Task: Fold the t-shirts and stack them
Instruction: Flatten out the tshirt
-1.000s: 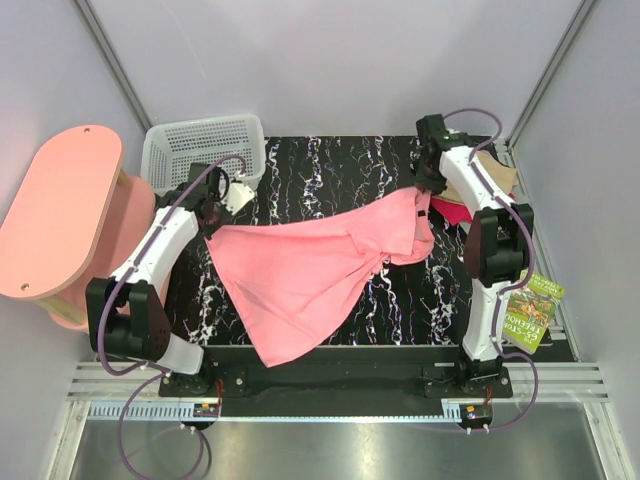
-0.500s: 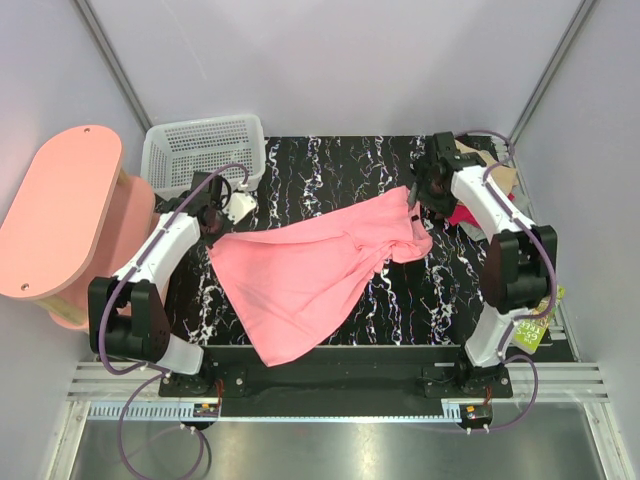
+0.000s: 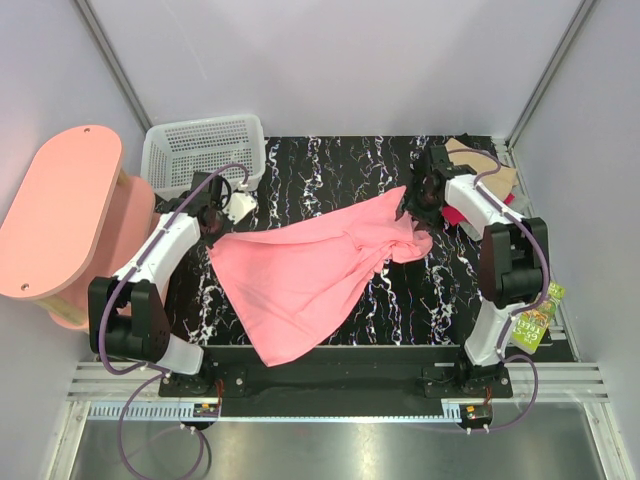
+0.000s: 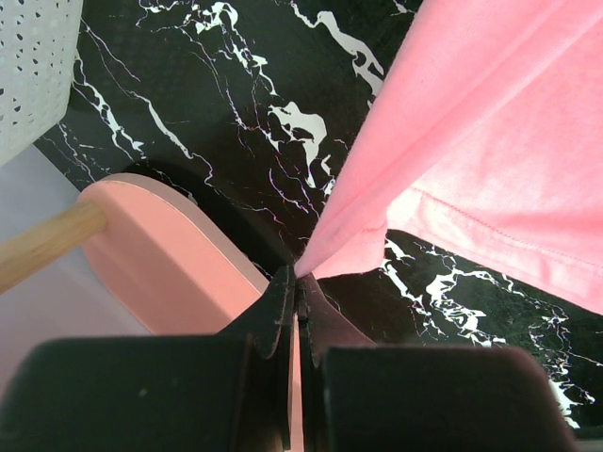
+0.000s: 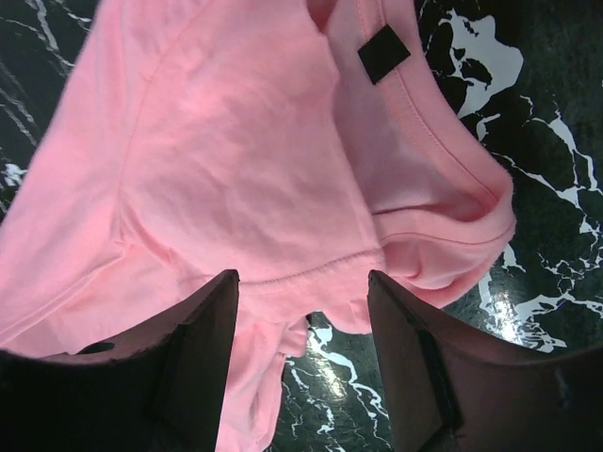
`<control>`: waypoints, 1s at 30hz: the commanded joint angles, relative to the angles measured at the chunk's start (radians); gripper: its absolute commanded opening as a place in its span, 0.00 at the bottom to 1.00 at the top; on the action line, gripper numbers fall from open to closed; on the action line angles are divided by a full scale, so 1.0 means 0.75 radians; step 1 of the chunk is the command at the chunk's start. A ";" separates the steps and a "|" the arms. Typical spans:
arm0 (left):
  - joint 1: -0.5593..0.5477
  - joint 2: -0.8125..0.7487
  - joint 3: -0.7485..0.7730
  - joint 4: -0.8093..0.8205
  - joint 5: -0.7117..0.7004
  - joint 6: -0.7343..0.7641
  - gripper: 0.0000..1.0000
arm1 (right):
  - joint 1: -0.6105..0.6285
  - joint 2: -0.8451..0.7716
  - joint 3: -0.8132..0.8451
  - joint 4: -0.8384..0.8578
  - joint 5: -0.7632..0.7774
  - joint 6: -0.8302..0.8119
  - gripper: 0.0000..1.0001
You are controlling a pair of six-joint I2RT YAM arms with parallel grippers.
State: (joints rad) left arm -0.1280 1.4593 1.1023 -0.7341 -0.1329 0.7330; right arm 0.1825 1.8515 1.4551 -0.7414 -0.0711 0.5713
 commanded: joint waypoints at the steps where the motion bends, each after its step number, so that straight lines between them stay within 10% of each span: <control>1: -0.003 -0.058 -0.003 0.044 0.007 0.006 0.00 | -0.002 0.049 -0.054 0.048 -0.005 0.016 0.64; 12: -0.003 -0.046 -0.009 0.046 0.014 0.002 0.00 | -0.008 0.039 -0.167 0.115 -0.030 0.040 0.59; 30: -0.003 -0.023 -0.022 0.054 0.010 -0.010 0.00 | -0.008 -0.043 -0.116 0.087 0.031 0.009 0.06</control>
State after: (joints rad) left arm -0.1280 1.4593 1.0855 -0.7223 -0.1322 0.7326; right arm 0.1802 1.8946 1.3312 -0.6697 -0.0891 0.5949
